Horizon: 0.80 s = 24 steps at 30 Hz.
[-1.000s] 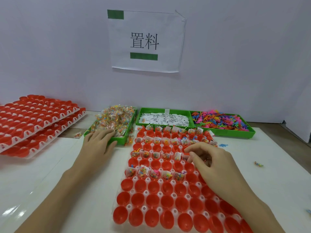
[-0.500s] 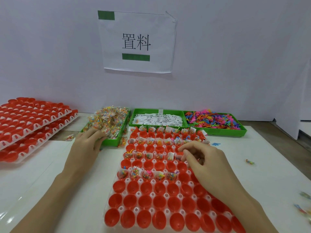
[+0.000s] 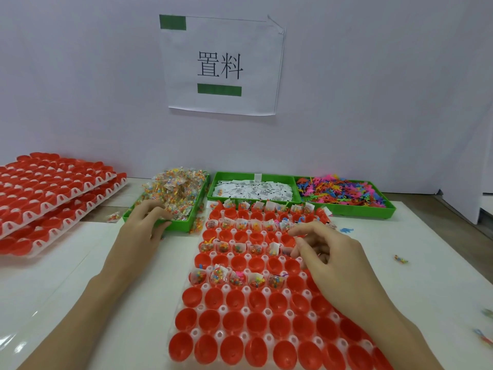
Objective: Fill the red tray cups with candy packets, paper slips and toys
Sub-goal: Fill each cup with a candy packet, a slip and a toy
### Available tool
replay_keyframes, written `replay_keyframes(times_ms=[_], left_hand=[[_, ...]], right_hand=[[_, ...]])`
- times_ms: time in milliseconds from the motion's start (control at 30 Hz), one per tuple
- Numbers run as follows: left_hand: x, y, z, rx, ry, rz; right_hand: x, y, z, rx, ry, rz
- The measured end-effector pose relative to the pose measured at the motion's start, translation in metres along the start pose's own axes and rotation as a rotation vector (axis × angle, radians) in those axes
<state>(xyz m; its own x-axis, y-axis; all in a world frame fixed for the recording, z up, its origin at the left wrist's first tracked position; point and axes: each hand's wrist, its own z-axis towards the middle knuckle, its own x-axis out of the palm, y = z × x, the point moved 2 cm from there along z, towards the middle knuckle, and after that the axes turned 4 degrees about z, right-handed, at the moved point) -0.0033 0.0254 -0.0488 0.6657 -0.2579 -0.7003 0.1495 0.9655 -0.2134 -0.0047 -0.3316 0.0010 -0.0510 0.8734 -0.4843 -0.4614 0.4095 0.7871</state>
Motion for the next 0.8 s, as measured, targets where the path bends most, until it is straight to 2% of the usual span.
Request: replay_keyframes(times_ms=[167,367,500,667,800], left_hand=[[-0.005,-0.003,0.002,-0.011,-0.018,0.016],[-0.005,-0.001,0.000,-0.037,-0.024,0.039],[-0.005,-0.002,0.002,0.007,-0.024,0.023],[-0.005,-0.004,0.003,0.025,-0.064,-0.010],[-0.005,-0.003,0.002,0.026,-0.077,-0.032]], right_hand=[[0.000,0.000,0.000,-0.019,-0.009,-0.002],[-0.007,0.002,0.002,-0.087,-0.127,0.055],[-0.009,-0.003,0.005,-0.062,-0.141,0.017],[-0.005,-0.003,0.021,0.009,-0.049,-0.119],[0.007,0.004,0.061,-0.041,0.057,-0.299]])
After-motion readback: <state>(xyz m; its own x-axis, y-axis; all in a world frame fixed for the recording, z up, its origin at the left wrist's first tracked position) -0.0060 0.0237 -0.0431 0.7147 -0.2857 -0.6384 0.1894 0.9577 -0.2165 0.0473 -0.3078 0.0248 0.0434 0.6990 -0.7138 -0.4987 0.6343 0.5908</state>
